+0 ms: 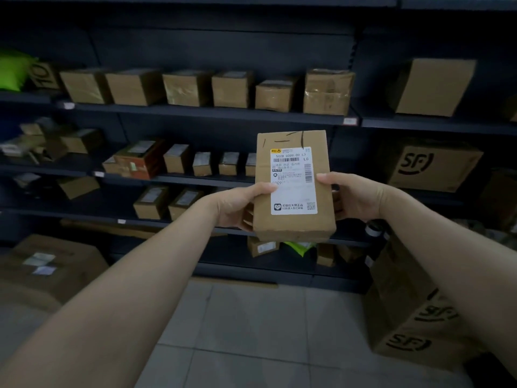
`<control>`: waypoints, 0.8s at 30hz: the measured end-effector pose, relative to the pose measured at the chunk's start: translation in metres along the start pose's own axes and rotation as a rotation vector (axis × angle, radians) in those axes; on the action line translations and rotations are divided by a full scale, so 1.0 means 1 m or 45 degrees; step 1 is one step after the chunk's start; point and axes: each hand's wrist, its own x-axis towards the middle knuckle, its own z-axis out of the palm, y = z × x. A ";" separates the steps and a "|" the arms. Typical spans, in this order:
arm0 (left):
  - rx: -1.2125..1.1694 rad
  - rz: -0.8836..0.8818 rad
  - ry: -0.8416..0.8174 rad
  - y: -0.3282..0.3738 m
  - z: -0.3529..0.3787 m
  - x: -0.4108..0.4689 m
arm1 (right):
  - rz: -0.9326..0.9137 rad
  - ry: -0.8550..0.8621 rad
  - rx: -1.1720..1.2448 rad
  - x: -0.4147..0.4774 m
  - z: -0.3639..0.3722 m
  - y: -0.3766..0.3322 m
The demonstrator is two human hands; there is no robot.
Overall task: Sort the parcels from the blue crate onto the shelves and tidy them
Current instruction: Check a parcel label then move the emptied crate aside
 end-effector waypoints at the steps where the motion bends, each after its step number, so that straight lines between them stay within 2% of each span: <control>1: -0.015 -0.015 -0.002 -0.002 -0.010 0.005 | 0.007 -0.006 0.010 0.011 0.004 -0.001; 10: -0.043 -0.157 0.033 -0.018 -0.063 0.055 | 0.160 -0.059 0.091 0.099 0.009 0.014; 15: -0.064 -0.210 0.098 -0.022 -0.076 0.082 | 0.197 -0.171 0.120 0.140 0.000 0.025; 24: -0.074 -0.224 0.178 -0.011 -0.075 0.152 | 0.207 -0.157 0.162 0.185 -0.046 0.030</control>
